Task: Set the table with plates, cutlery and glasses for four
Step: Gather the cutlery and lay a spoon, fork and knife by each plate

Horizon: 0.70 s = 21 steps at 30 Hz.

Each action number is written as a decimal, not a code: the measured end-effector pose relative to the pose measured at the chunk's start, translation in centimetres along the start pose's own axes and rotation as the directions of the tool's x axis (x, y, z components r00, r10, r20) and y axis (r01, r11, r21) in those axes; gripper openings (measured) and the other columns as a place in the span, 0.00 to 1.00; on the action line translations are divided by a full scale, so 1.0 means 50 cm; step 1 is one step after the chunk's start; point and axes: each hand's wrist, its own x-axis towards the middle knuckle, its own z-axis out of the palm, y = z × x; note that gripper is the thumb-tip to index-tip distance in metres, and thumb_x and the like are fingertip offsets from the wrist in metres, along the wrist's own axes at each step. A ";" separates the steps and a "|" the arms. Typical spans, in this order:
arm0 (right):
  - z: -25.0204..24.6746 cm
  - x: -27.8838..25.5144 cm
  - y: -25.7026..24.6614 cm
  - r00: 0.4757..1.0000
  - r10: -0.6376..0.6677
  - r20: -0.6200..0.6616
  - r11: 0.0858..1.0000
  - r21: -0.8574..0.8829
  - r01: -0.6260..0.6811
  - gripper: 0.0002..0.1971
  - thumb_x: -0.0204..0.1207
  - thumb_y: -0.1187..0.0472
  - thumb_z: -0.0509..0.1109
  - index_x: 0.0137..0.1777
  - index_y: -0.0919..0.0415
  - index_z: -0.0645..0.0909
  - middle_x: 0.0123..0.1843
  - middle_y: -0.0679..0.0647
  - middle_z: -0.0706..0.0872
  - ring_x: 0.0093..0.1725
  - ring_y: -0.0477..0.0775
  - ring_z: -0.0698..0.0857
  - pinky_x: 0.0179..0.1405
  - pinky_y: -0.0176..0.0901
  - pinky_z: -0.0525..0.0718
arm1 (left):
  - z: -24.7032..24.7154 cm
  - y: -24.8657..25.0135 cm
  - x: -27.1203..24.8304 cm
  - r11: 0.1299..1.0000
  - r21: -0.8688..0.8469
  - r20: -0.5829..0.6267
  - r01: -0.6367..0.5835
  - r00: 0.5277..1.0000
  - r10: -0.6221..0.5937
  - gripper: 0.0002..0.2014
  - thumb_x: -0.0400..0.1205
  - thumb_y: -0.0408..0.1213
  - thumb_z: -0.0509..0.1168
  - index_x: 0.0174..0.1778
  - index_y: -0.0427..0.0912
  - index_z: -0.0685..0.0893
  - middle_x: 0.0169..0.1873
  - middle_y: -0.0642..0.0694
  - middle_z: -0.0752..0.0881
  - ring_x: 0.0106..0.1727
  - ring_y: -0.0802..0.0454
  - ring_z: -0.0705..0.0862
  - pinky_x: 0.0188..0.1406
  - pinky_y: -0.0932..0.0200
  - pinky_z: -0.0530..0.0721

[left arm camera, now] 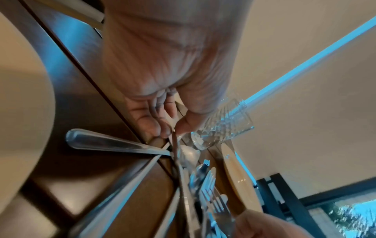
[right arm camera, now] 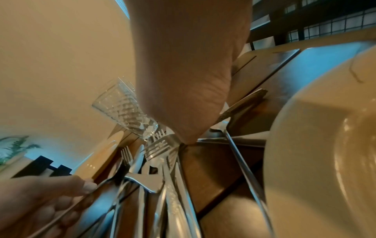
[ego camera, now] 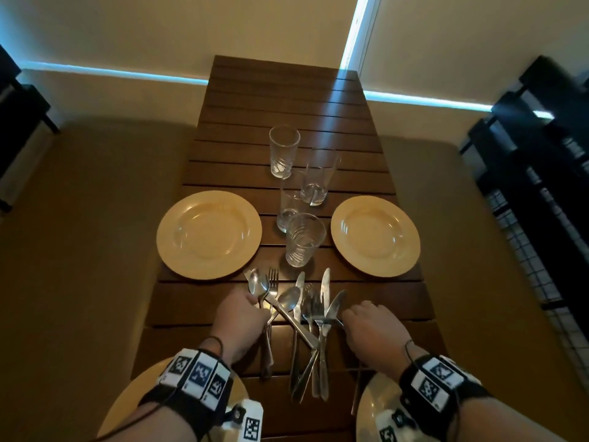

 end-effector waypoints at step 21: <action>-0.052 -0.142 -0.073 0.858 0.146 0.492 -0.655 0.698 -0.289 0.16 0.85 0.65 0.56 0.64 0.74 0.80 0.53 0.71 0.89 0.44 0.66 0.88 0.39 0.56 0.88 | 0.177 0.043 -0.226 0.980 -0.075 0.189 -0.187 0.962 0.198 0.08 0.79 0.34 0.77 0.41 0.51 0.86 0.39 0.48 0.91 0.39 0.55 0.92 0.38 0.57 0.93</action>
